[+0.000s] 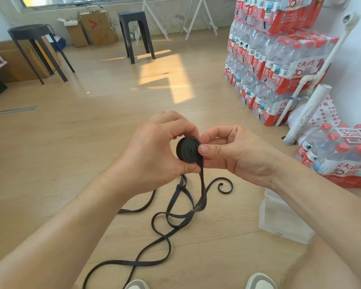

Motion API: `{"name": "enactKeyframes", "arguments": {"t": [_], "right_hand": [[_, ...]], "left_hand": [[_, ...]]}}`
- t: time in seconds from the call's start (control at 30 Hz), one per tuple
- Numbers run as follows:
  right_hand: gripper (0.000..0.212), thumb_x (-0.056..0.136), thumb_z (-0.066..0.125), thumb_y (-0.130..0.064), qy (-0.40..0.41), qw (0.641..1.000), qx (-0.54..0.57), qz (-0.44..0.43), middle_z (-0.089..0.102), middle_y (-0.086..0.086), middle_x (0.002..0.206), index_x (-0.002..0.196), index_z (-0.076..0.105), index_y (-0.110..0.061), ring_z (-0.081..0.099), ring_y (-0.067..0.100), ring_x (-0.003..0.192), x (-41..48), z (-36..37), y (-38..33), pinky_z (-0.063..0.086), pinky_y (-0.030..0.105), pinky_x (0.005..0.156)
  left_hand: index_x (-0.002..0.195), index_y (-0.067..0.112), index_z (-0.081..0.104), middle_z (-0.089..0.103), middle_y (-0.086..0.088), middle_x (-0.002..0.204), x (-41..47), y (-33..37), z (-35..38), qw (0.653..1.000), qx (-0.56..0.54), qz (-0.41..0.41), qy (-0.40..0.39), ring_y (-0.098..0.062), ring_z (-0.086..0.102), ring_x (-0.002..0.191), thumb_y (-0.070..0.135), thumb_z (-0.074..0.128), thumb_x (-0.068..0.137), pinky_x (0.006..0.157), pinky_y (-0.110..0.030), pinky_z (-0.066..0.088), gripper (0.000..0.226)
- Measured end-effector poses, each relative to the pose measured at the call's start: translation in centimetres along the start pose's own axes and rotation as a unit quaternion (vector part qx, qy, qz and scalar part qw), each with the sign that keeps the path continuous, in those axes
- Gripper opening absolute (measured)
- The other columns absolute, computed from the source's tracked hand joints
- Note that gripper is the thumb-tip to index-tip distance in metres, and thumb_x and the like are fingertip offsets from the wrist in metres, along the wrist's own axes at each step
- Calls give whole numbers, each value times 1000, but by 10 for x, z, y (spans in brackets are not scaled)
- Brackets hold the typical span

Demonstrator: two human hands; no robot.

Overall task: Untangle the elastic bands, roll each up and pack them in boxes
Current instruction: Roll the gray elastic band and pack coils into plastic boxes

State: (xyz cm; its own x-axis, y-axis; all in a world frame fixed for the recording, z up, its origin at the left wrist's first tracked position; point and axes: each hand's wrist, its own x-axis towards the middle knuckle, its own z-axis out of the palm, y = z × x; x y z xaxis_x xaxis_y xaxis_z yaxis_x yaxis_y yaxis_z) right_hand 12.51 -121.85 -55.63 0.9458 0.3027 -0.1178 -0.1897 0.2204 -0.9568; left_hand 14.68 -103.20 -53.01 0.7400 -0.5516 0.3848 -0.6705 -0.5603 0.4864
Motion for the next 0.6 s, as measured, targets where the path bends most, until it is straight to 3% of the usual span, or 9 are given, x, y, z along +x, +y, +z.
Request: {"name": "enactKeyframes", "arguments": {"t": [0.13,0.27,0.47,0.6], "right_hand": [[26,61,76,-6,-3,1000,-6,-8,71,17,85,84,65,-8,69,23,70,0,3,1,60,33,68],[44,66,79,2,-19,1000,-18,-17,68,19,86,104,58,-3,67,27,72,1,4,-2,59,36,70],[38,66,70,7,-41,998,-42,-6,67,13,74,88,48,-13,68,26,68,-2,-1,-9,58,36,66],[36,69,70,3,-60,997,-45,10,70,11,79,94,51,-13,67,24,73,-2,-1,-7,56,38,77]], "left_hand": [[88,27,62,56,16,92,1,0,1,1000,10,17,-5,0,48,89,33,91,47,74,-12,38,51],[89,34,49,49,21,89,1,1,4,999,10,18,-30,1,45,89,38,90,49,73,-10,34,58],[115,43,62,47,21,111,0,2,-12,976,-69,2,-205,1,45,108,33,82,68,86,-11,40,52],[100,39,70,54,21,102,-1,4,-13,985,-84,-7,-150,3,51,97,24,88,59,80,-10,41,47]]}}
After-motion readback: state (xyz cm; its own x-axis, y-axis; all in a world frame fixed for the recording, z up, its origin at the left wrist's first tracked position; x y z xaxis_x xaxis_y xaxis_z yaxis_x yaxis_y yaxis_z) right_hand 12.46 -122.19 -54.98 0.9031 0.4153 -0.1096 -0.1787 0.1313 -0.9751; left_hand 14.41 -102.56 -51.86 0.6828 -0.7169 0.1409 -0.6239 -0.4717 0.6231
